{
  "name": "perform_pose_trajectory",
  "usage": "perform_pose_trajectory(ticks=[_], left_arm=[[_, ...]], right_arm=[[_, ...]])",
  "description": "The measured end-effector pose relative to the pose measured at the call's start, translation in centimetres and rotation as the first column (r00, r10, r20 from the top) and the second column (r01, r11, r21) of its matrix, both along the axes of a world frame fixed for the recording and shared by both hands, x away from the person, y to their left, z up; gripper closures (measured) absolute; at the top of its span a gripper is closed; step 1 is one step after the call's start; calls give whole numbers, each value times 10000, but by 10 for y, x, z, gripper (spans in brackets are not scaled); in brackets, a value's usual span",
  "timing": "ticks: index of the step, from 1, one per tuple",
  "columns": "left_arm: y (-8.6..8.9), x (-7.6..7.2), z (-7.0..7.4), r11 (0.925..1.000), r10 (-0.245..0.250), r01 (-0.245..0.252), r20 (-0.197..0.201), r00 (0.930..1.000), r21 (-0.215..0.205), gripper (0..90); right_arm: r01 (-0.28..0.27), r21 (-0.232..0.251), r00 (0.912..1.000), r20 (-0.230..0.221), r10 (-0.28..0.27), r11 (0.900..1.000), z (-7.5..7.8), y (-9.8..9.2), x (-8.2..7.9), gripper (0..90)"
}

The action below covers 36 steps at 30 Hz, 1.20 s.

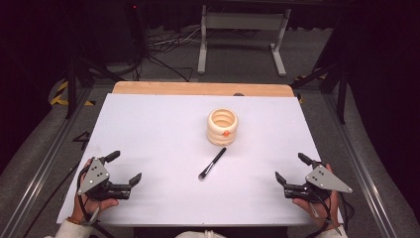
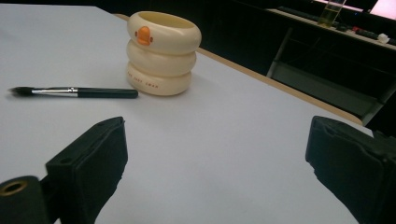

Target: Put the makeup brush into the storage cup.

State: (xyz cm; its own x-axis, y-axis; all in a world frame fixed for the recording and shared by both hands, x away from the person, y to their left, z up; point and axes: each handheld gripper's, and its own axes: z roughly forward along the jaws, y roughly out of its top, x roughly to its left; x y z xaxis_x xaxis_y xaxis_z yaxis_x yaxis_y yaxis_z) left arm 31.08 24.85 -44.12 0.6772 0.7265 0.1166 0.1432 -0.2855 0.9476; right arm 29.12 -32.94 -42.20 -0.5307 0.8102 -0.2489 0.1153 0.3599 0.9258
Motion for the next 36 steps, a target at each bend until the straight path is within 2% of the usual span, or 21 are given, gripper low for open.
perform_pose_trajectory(ticks=[7, 9, 13, 14, 15, 17, 18, 20, 22, 24, 26, 28, 31, 32, 33, 34, 35, 36], left_arm=[[0, 3, -2, 10000, 44, -45, -280, 9996, -18, 41], [0, 3, -3, 10000, -3, 3, -190, 9998, 24, 43], [-1, 1, -2, 9999, -80, 82, -204, 9998, 77, 44], [-1, 1, -2, 9999, -80, 82, -204, 9998, 77, 44], [-1, 1, -2, 9999, -106, 108, -214, 9997, 120, 44], [-1, 2, -3, 9998, -146, 149, -258, 9996, 96, 45], [-1, 2, -3, 9998, -154, 157, -249, 9996, 116, 44], [-1, 1, -4, 9997, -202, 205, -300, 9993, 121, 43], [-1, 2, -4, 9995, -260, 264, -291, 9992, 144, 42], [-1, 3, -5, 9994, -280, 287, -380, 9989, 179, 42], [-1, 4, -6, 9993, -315, 322, -397, 9987, 186, 43], [-2, 3, -6, 9990, -370, 380, -402, 9985, 243, 44], [-4, 3, -6, 9989, -384, 396, -496, 9980, 235, 46], [-5, 3, -6, 9985, -432, 447, -475, 9979, 305, 47], [-6, 3, -6, 9983, -441, 459, -510, 9977, 357, 47], [-6, 2, -7, 9980, -501, 521, -545, 9973, 365, 47], [-6, 2, -7, 9978, -534, 555, -549, 9971, 374, 47], [-6, 2, -8, 9972, -602, 626, -592, 9964, 405, 47]], right_arm=[[-579, -172, 9978, -323, 573, 9982, 4, 2, 2, 119], [-738, -227, 9966, -397, 729, 9970, 6, 4, 3, 120], [-1385, -673, 9890, -620, 1344, 9881, 15, 16, 9, 142], [-1385, -673, 9890, -620, 1344, 9881, 15, 16, 9, 142], [-1695, -885, 9841, -687, 1638, 9815, 18, 22, 11, 153], [-2247, -1521, 9729, -906, 2128, 9625, 25, 34, 17, 177], [-2581, -1691, 9643, -1049, 2431, 9512, 28, 40, 20, 198], [-3471, -1738, 9342, -1504, 3235, 9216, 35, 50, 29, 219], [-3926, -2157, 9155, -1841, 3576, 8940, 41, 64, 37, 220], [-4387, -2642, 8949, -2152, 3909, 8589, 45, 80, 46, 221], [-4704, -2961, 8795, -2350, 4139, 8313, 47, 92, 51, 230], [-5115, -3209, 8560, -2706, 4404, 7971, 47, 106, 57, 248], [-5661, -3799, 8220, -3269, 4663, 7316, 44, 129, 66, 308], [-5894, -3943, 8053, -3555, 4744, 7051, 43, 136, 70, 334], [-6040, -4227, 7952, -3766, 4753, 6756, 41, 145, 73, 346], [-6165, -4338, 7859, -3895, 4802, 6571, 40, 150, 75, 348], [-6386, -4453, 7686, -4099, 4911, 6276, 40, 159, 78, 352], [-6429, -4599, 7654, -4172, 4901, 6126, 39, 163, 80, 352]])
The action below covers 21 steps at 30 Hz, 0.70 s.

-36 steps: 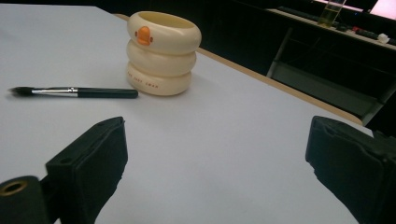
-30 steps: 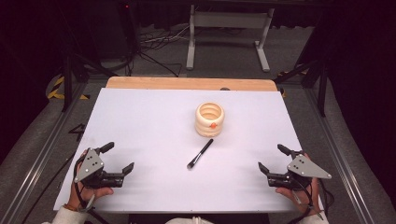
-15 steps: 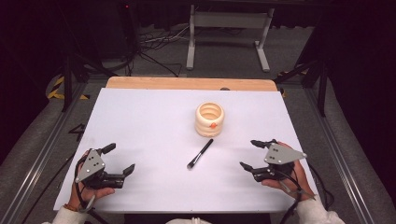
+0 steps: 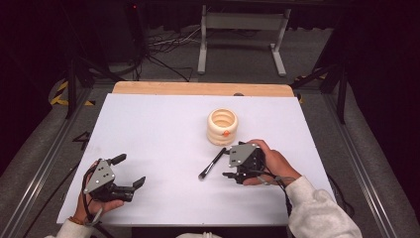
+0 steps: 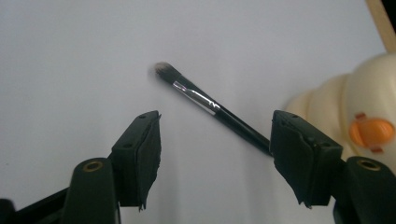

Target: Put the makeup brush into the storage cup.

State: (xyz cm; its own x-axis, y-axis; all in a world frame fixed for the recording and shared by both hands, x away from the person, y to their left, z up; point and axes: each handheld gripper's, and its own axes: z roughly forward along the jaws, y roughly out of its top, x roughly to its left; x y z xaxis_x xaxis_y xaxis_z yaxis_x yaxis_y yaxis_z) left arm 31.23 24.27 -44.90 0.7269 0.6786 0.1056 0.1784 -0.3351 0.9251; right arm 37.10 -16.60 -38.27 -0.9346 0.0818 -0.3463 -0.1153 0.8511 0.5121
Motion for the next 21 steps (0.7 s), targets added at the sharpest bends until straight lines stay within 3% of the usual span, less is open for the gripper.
perform_pose_trajectory(ticks=[4, 8, 9, 11, 13, 17, 21], left_arm=[[1, -2, -2, 10000, -68, 68, -12, 10000, 58, 41], [1, -4, -3, 9997, -102, 103, -64, 9999, 242, 41], [1, -5, -3, 9997, -99, 100, -27, 9999, 224, 41], [3, -6, -3, 9998, -37, 36, 51, 10000, 185, 43], [4, -7, -3, 9999, -23, 23, 26, 10000, 103, 45], [6, -9, -4, 10000, -10, 10, -3, 10000, 54, 45], [6, -10, -4, 10000, -10, 10, -23, 10000, -1, 47]], right_arm=[[-903, -1175, 9956, -346, 868, 9890, -6, 29, 10, 375], [-1663, -2626, 9843, -1018, 1441, 9505, -19, 53, 23, 365], [-1663, -2626, 9843, -1018, 1441, 9505, -19, 53, 23, 365], [-1811, -3008, 9816, -1137, 1533, 9363, -26, 61, 29, 375], [-1866, -3113, 9794, -1338, 1514, 9318, -31, 68, 36, 382], [-2131, -3529, 9717, -1738, 1600, 9111, -40, 78, 49, 411], [-2402, -3580, 9540, -2591, 1511, 9023, -40, 81, 58, 501]])
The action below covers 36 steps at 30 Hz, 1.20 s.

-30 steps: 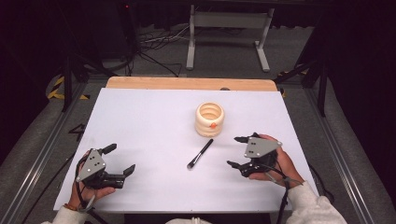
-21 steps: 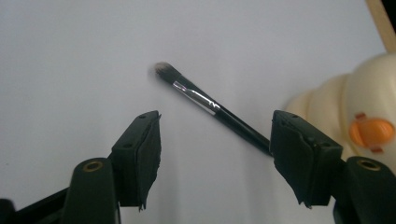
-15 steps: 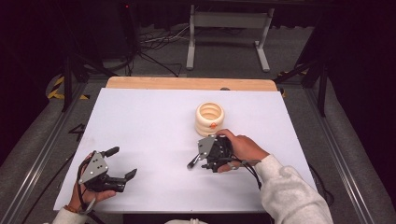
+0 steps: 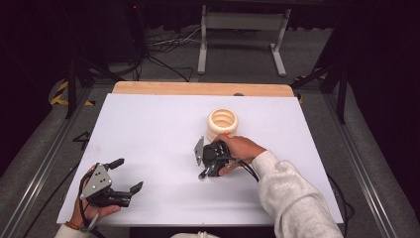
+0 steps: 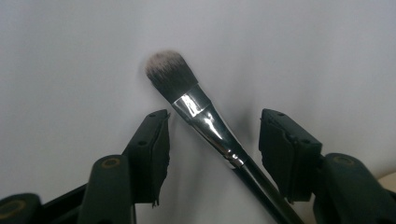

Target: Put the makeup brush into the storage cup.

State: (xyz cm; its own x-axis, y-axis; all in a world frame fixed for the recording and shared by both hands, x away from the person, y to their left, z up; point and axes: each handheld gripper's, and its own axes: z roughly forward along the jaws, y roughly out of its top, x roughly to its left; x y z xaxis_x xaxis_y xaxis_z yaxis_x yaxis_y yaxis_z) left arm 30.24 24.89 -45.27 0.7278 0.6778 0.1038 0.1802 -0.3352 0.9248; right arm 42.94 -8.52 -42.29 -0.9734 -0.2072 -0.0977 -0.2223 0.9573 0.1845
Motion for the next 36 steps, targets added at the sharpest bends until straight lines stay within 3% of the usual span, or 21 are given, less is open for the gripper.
perform_pose_trajectory(ticks=[2, 5, 8, 15, 16, 18, 21, 25, 26, 29, 30, 32, 33, 34, 36], left_arm=[[0, 0, 0, 10000, 2, -2, -4, 10000, 3, 47], [0, 0, 0, 10000, -20, 20, -57, 10000, 26, 48], [0, 0, 0, 10000, -45, 45, -68, 10000, 52, 49], [-1, 0, 0, 9999, -43, 44, -95, 9999, 92, 53], [-1, 0, -1, 10000, -42, 43, -101, 9999, 80, 53], [-1, 0, 0, 10000, -27, 29, -141, 9999, 91, 53], [0, 0, 0, 10000, 21, -21, -83, 10000, 27, 53], [0, 0, 1, 10000, 62, -62, -41, 10000, 26, 54], [0, 0, 1, 10000, 57, -57, -41, 10000, 16, 53], [1, 0, 1, 10000, 81, -81, -53, 10000, 18, 54], [1, 0, 1, 10000, 85, -85, -35, 10000, 17, 54], [1, 0, 1, 10000, 80, -80, -39, 10000, 5, 54], [1, 0, 1, 10000, 86, -86, -30, 10000, -25, 54], [1, 0, 1, 10000, 81, -81, -40, 10000, -31, 54], [1, 0, 1, 10000, 74, -74, -26, 10000, -36, 54]], right_arm=[[54, -156, 9985, -539, -62, 9999, 0, 1, 3, 576], [209, -258, 9974, -687, -226, 9994, 1, 1, 2, 652], [156, -276, 9970, -752, -176, 9995, 1, 0, -1, 788], [137, 55, 9997, -204, -136, 9999, 2, -7, -10, 802], [270, 242, 9996, 38, -271, 9993, 2, -10, -11, 804], [367, 532, 9993, 55, -370, 9979, 4, -16, -13, 805], [615, 1349, 9976, 221, -651, 9890, 12, -25, -14, 806], [1130, 2938, 9904, 431, -1312, 9492, 29, -40, -15, 806], [1280, 3441, 9868, 496, -1541, 9302, 33, -45, -16, 807], [1625, 4367, 9770, 545, -2064, 8848, 42, -54, -19, 807], [1686, 4519, 9756, 506, -2139, 8760, 44, -57, -19, 807], [1979, 5045, 9638, 560, -2605, 8404, 48, -63, -20, 807], [2036, 5222, 9619, 508, -2686, 8282, 49, -65, -20, 807], [2194, 5559, 9548, 464, -2935, 8018, 50, -69, -20, 808], [2360, 5917, 9465, 396, -3202, 7708, 51, -73, -20, 808]])
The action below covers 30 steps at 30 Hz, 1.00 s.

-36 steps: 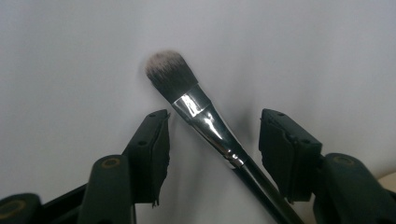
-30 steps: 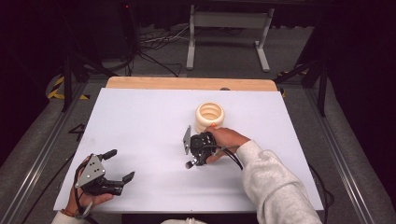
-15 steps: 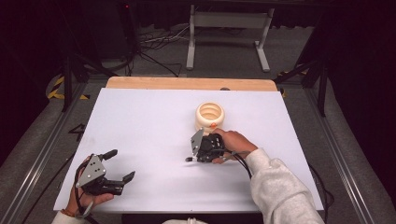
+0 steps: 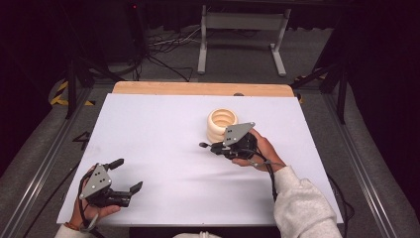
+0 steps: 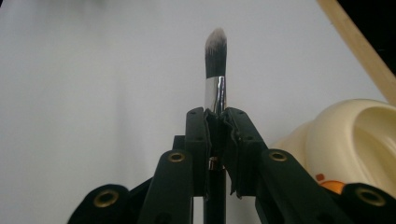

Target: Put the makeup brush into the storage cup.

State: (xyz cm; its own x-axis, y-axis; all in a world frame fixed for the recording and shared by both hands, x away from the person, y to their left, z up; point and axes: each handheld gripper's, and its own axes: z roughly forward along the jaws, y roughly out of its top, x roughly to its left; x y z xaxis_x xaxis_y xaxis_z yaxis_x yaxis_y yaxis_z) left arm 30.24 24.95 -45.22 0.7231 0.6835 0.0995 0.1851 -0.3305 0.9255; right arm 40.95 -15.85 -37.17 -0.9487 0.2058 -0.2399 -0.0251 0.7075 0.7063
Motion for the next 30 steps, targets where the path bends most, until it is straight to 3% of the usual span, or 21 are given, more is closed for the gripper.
perform_pose_trajectory(ticks=[4, 6, 11, 17, 18, 19, 21, 30], left_arm=[[0, 0, 0, 10000, -11, 11, -48, 10000, -32, 55], [0, 0, 0, 10000, -9, 9, -18, 10000, -27, 55], [1, 0, 0, 10000, 70, -70, -46, 10000, -9, 56], [3, 0, 1, 9996, 264, -263, 54, 9996, -122, 55], [4, 0, 2, 9994, 286, -284, 106, 9995, -184, 55], [4, -1, 2, 9992, 338, -335, 139, 9993, -221, 55], [5, -1, 2, 9990, 330, -326, 121, 9994, -295, 55], [6, -3, 4, 9981, 342, -322, 382, 9987, -523, 48]], right_arm=[[448, 782, 9989, 69, -455, 9959, 2, -8, 0, 807], [616, 1340, 9980, 35, -626, 9891, 4, -13, 1, 807], [981, 2066, 9938, 315, -1068, 9735, 8, -19, 1, 807], [1603, 3164, 9799, 629, -1893, 9350, 12, -26, 0, 808], [1603, 3164, 9799, 629, -1893, 9350, 12, -26, 0, 808], [1688, 3364, 9775, 634, -2012, 9265, 13, -28, 0, 807], [1744, 3528, 9754, 658, -2103, 9193, 14, -29, 0, 808], [2192, 4512, 9523, 938, -2903, 8651, 20, -32, 0, 807]])
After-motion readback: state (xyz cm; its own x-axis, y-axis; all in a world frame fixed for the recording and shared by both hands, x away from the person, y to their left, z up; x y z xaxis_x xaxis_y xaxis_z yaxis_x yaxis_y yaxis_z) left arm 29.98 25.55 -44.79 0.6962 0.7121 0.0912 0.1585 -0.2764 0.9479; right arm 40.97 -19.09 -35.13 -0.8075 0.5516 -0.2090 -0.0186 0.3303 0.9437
